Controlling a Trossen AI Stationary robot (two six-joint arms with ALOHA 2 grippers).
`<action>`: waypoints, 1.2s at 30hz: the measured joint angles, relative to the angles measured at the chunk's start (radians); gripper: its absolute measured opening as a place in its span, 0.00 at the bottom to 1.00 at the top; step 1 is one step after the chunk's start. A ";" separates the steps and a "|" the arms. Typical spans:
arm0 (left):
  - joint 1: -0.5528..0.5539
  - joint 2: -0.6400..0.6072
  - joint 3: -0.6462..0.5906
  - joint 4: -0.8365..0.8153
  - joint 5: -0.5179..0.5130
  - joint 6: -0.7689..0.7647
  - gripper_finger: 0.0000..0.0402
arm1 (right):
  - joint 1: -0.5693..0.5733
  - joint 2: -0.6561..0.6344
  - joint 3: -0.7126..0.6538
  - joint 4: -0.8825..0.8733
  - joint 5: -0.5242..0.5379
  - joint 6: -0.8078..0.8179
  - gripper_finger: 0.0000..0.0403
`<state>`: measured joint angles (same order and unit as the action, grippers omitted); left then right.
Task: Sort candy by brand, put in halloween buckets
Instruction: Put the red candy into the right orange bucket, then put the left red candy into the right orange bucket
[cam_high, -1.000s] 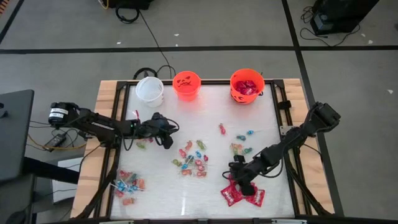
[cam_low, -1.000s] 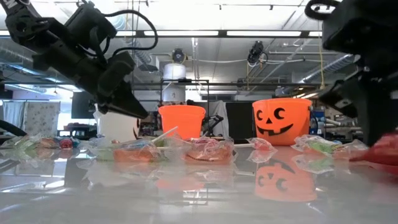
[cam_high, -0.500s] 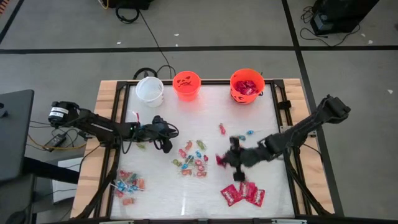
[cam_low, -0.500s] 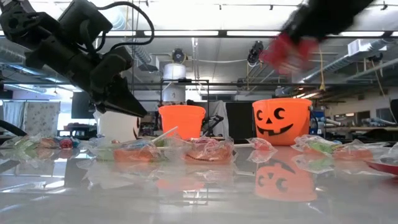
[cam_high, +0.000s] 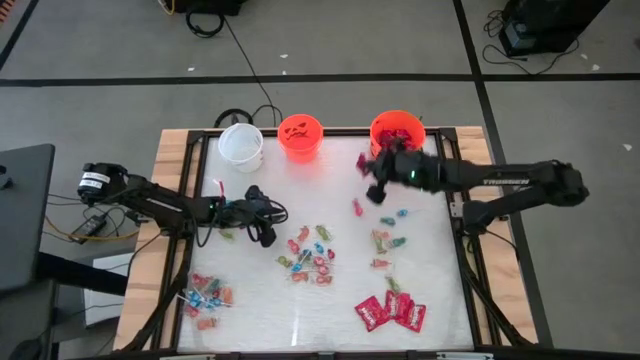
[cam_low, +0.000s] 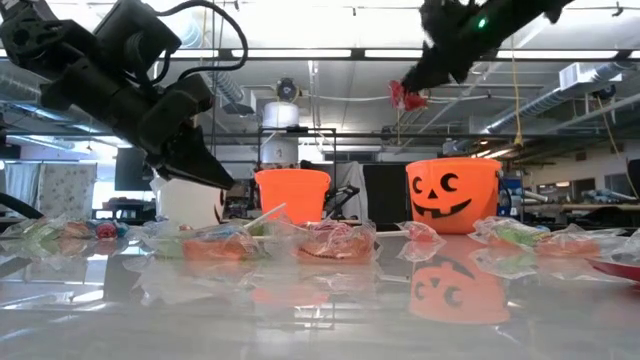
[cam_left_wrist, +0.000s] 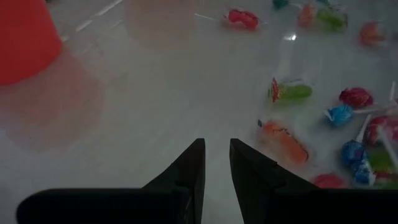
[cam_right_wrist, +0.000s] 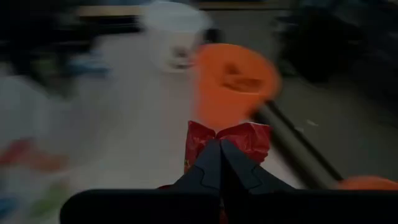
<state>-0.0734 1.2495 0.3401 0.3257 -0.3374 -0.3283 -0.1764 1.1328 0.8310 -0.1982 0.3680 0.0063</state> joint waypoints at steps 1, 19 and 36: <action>0.000 0.000 0.000 -0.003 0.000 0.023 0.20 | -0.041 -0.006 0.000 -0.001 0.000 -0.010 0.01; 0.001 0.000 0.000 0.110 -0.165 0.287 0.20 | -0.515 0.076 -0.024 -0.011 -0.008 0.008 0.14; 0.001 0.000 0.000 0.219 -0.191 0.216 0.20 | -0.363 -0.060 -0.062 -0.015 -0.505 0.068 0.29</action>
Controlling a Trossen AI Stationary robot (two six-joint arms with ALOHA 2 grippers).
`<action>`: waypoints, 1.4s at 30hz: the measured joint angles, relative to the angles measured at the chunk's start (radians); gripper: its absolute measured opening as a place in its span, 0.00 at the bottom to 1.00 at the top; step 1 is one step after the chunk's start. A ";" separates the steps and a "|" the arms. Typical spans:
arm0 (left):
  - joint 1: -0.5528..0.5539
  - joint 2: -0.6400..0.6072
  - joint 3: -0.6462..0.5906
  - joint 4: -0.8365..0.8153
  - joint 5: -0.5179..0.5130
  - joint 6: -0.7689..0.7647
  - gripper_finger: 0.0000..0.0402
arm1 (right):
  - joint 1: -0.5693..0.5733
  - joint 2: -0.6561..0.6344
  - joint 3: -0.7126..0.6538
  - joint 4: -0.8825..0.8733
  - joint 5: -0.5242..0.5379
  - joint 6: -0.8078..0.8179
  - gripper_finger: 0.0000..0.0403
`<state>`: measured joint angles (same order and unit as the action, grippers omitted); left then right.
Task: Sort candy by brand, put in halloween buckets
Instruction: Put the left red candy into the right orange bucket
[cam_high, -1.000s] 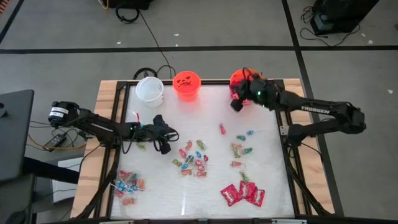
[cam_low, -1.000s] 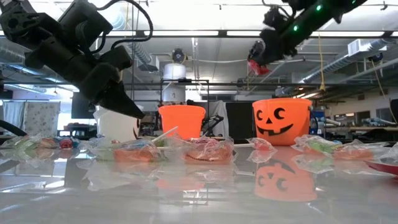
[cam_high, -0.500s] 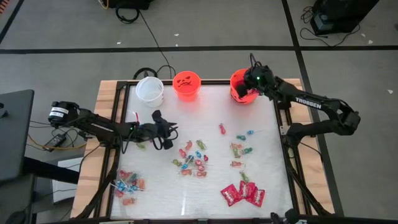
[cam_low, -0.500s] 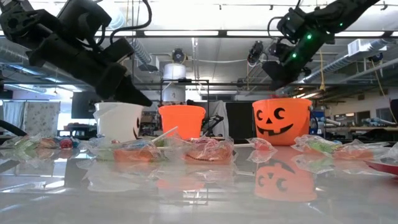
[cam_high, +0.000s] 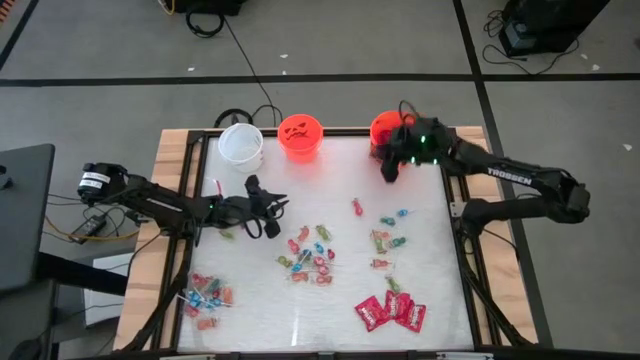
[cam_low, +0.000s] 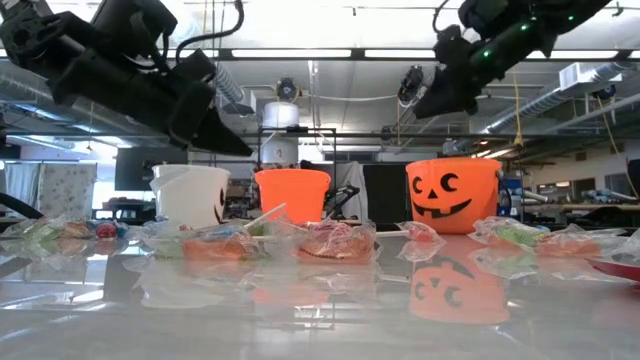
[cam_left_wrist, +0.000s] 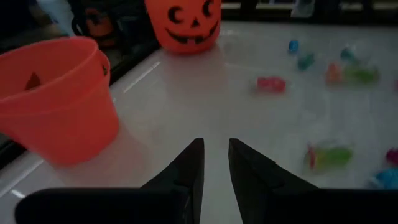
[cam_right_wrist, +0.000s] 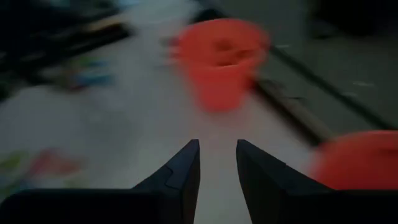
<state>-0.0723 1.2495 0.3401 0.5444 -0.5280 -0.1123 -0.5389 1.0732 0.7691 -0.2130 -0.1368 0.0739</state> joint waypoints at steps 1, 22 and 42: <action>0.000 0.000 0.000 0.014 0.004 0.001 0.20 | 0.038 -0.004 -0.021 0.022 -0.017 0.013 0.29; 0.000 0.000 0.000 0.229 0.106 0.179 0.20 | 0.791 0.079 -0.322 0.377 -0.039 0.311 0.29; 0.000 0.000 0.057 0.278 0.114 0.317 0.20 | 1.200 0.538 -0.016 0.453 0.141 0.627 0.29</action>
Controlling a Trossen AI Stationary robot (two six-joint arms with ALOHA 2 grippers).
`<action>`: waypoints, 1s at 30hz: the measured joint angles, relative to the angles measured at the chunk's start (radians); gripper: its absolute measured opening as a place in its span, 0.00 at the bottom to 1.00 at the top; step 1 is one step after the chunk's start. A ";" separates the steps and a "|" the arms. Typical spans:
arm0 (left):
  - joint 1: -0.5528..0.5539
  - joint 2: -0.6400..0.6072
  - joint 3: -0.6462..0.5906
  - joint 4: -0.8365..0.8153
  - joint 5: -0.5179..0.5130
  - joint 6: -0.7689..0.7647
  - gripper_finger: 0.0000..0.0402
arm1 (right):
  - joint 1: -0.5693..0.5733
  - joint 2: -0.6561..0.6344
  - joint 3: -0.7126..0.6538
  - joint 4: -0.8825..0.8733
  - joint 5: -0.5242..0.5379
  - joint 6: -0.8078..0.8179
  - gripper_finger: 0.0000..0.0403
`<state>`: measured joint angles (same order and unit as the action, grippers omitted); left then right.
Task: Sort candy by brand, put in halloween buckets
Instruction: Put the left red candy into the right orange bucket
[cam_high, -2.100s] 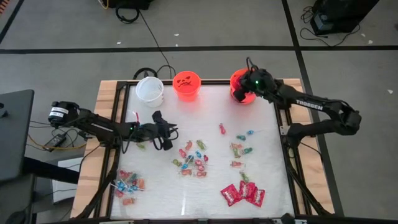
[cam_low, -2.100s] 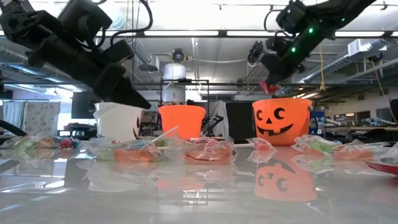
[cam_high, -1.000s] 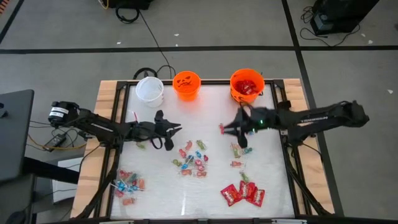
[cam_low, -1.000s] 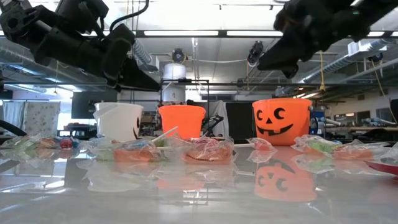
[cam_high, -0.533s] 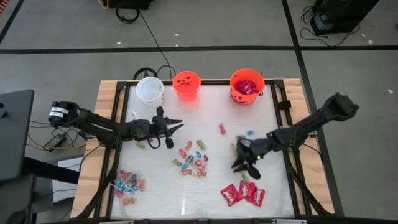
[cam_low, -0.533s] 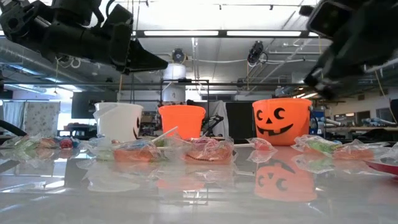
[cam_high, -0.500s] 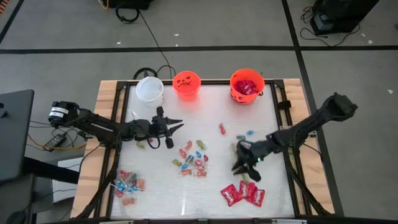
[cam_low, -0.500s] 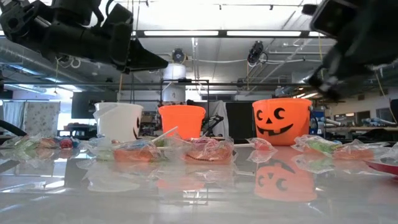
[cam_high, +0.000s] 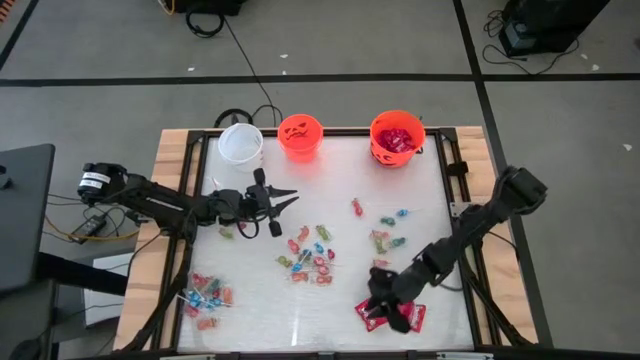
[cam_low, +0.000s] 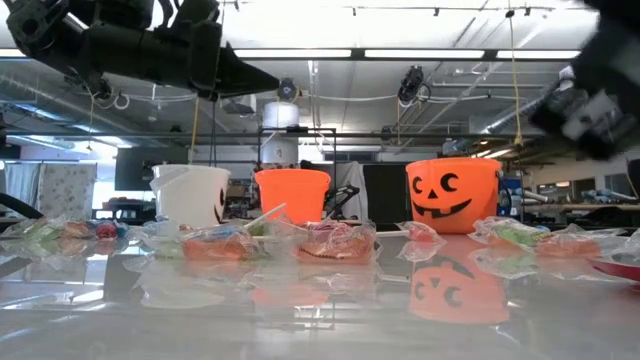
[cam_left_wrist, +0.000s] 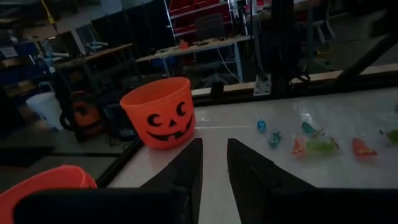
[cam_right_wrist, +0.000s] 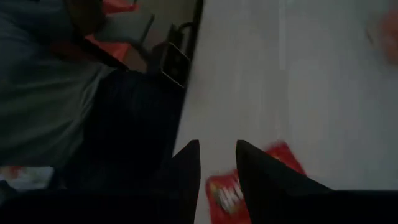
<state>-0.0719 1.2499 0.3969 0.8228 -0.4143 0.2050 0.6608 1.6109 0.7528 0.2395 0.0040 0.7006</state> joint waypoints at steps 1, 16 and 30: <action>0.000 0.000 0.000 -0.002 0.000 0.000 0.20 | 0.009 0.013 0.032 -0.038 -0.001 -0.025 0.29; 0.000 0.000 0.000 -0.047 0.108 -0.029 0.20 | 0.043 0.184 0.120 -0.242 0.009 -0.001 0.43; 0.000 0.000 -0.001 -0.127 0.229 -0.151 0.20 | 0.040 0.233 0.116 -0.254 0.223 -0.164 0.32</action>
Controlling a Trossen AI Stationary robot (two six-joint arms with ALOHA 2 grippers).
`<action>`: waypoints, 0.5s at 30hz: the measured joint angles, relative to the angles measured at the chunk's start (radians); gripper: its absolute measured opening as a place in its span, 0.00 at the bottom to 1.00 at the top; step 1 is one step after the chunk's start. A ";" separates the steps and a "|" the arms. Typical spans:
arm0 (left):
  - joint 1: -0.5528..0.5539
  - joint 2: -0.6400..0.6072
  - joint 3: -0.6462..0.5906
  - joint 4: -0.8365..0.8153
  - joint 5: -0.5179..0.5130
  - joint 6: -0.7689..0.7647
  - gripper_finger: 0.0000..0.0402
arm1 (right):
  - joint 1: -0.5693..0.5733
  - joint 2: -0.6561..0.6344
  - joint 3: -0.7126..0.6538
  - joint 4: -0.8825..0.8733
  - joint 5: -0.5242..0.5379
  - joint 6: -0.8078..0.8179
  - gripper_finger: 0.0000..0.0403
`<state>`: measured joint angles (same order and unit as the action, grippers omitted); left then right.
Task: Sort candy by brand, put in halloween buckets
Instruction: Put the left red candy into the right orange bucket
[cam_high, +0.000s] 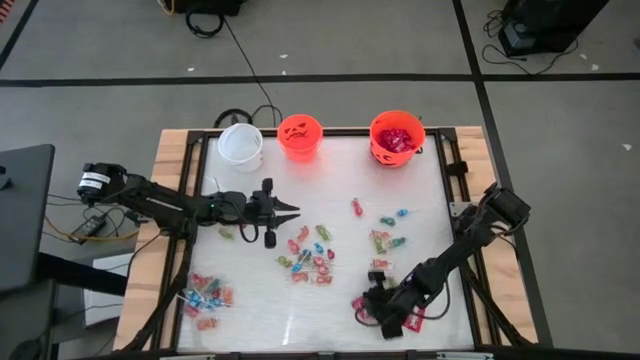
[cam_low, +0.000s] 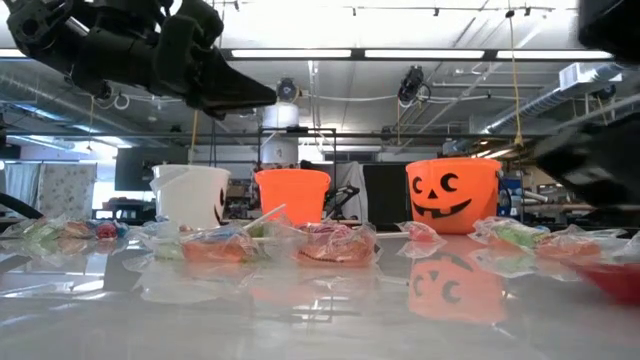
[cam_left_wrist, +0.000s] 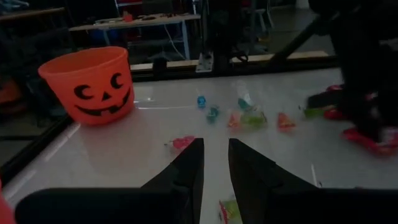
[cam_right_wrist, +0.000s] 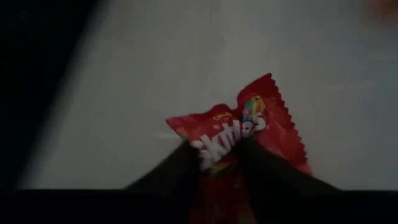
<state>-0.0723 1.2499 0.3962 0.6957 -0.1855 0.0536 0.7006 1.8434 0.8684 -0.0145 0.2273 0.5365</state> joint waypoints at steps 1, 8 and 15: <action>0.000 0.000 0.000 0.003 -0.005 -0.008 0.20 | -0.007 -0.026 -0.003 -0.018 0.031 -0.012 0.25; 0.000 0.000 0.000 -0.008 -0.022 -0.052 0.20 | -0.053 -0.261 -0.005 -0.137 0.221 -0.074 0.09; 0.000 0.000 0.000 -0.010 -0.023 -0.091 0.20 | -0.179 -0.511 -0.003 -0.281 0.692 -0.233 0.10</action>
<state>-0.0723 1.2499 0.3962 0.6855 -0.2081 -0.0376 0.5213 1.3326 0.8654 -0.2959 0.9197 0.3039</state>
